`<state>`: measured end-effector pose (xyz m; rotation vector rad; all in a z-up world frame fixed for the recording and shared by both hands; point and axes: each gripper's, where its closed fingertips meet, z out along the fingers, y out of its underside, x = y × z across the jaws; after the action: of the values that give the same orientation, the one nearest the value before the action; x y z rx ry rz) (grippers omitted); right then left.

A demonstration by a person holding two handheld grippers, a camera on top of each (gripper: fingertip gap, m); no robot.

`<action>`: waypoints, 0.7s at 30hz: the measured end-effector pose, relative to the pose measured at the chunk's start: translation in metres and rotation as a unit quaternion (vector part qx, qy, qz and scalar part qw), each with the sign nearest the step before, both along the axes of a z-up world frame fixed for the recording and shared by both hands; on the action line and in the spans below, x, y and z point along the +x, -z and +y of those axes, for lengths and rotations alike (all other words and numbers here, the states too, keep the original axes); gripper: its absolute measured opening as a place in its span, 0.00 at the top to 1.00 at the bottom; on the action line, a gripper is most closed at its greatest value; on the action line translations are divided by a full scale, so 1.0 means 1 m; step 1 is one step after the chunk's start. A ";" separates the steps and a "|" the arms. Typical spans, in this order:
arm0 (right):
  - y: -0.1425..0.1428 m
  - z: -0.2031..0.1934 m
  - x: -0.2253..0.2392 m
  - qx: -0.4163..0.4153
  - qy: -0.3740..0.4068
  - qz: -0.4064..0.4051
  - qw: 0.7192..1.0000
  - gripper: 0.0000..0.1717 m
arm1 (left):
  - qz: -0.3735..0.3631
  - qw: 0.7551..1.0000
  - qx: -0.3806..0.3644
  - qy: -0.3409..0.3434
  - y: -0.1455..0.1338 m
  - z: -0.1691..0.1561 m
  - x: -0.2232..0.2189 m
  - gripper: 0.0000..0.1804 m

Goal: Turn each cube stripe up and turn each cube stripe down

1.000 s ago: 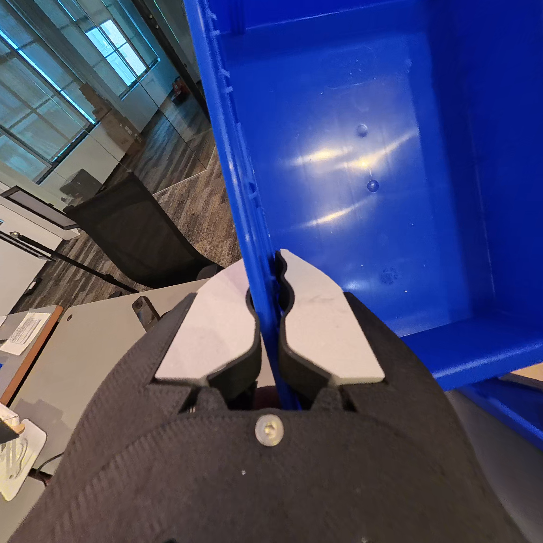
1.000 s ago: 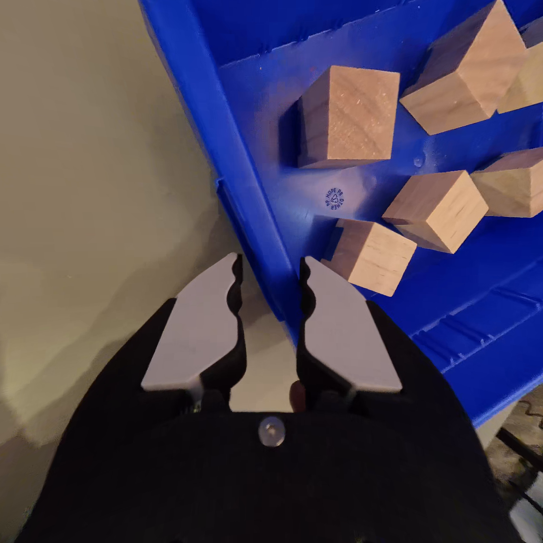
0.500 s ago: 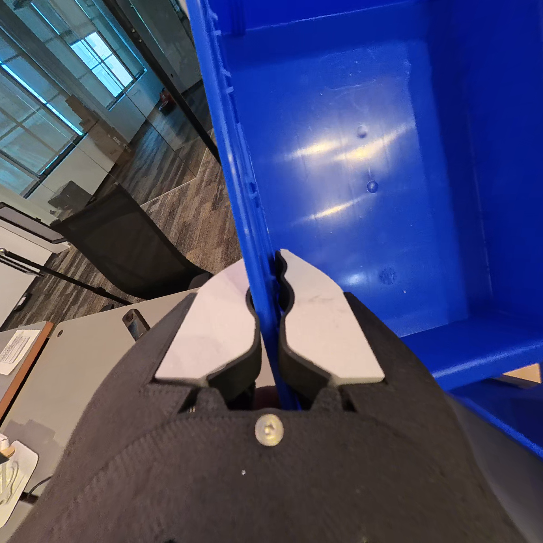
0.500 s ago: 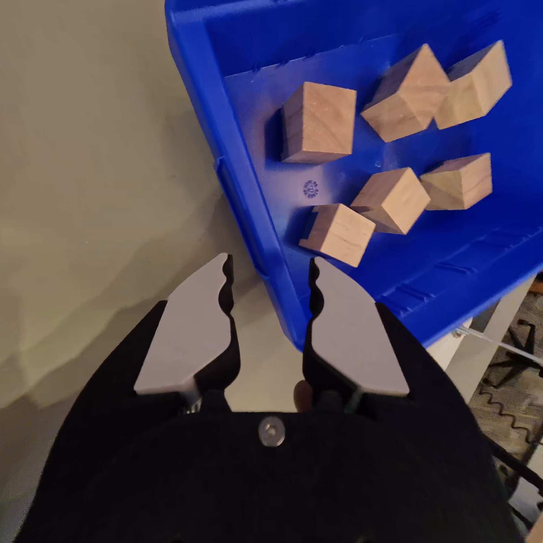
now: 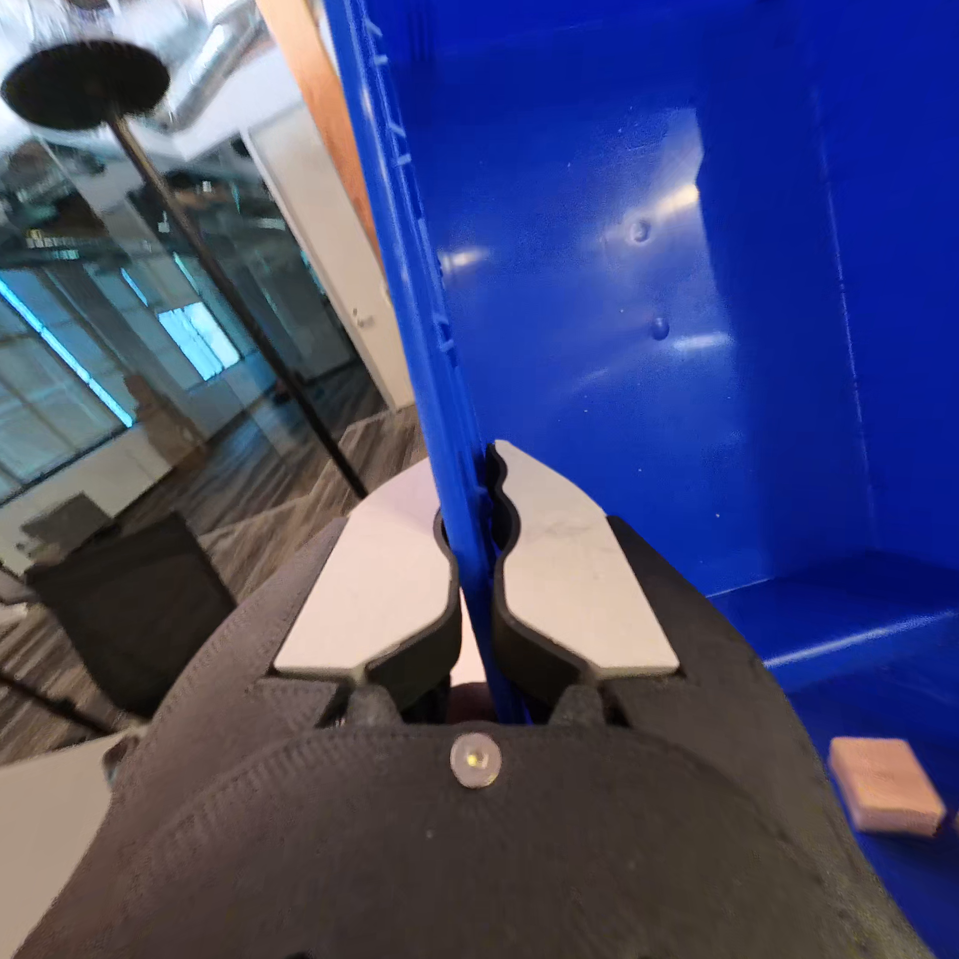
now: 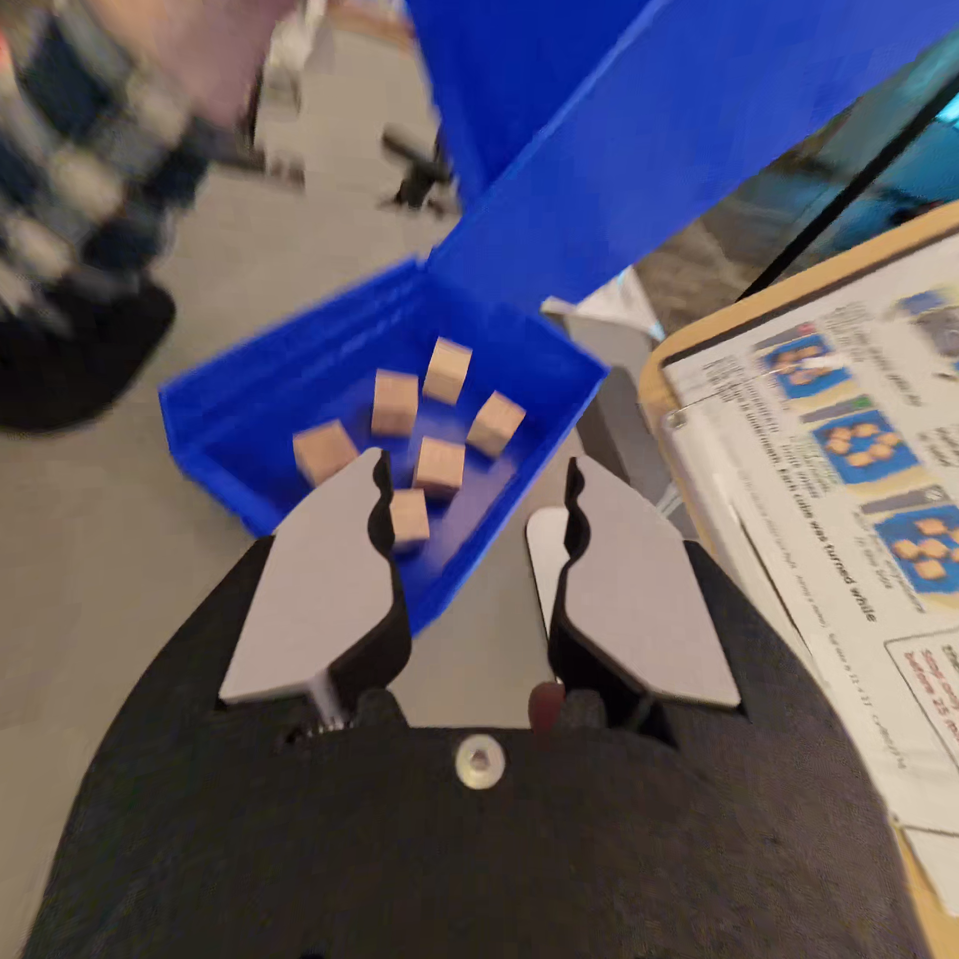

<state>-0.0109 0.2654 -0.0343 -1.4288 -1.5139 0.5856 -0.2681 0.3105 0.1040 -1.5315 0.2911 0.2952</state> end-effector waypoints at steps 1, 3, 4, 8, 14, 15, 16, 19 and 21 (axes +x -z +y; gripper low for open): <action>-0.014 0.003 0.001 -0.018 0.012 0.047 0.999 0.62 | 0.002 1.000 0.020 0.014 -0.005 -0.003 0.020 0.97; -0.033 0.007 0.004 -0.053 0.023 0.124 0.991 0.56 | 0.011 0.998 0.044 0.047 -0.008 -0.008 0.061 0.96; -0.035 0.011 0.007 -0.059 0.034 0.140 0.988 0.58 | 0.019 0.997 0.051 0.062 -0.007 -0.010 0.081 0.96; -0.046 0.026 0.028 -0.038 0.042 0.174 0.983 0.78 | 0.079 0.992 0.095 0.039 -0.011 -0.019 0.109 0.96; -0.068 0.003 0.035 -0.113 -0.031 0.194 0.974 0.55 | 0.066 0.994 0.078 0.037 -0.009 -0.015 0.099 0.96; -0.070 -0.003 0.032 -0.120 -0.039 0.198 0.972 0.54 | 0.074 0.994 0.078 0.031 -0.009 -0.013 0.098 0.97; -0.072 -0.006 0.029 -0.119 -0.038 0.205 0.971 0.54 | 0.084 0.993 0.082 0.026 -0.008 -0.013 0.098 0.96; -0.059 0.001 0.018 -0.110 0.014 0.199 0.974 0.57 | 0.088 0.991 0.087 0.044 -0.005 -0.013 0.114 0.96; -0.053 0.015 0.022 -0.081 0.059 0.192 0.976 0.65 | 0.105 0.988 0.109 0.043 -0.007 -0.017 0.125 0.96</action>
<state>0.0114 0.2799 0.0186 -1.4196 -1.0900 0.8725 -0.1429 0.2931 0.1109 -1.2711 0.4743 0.4077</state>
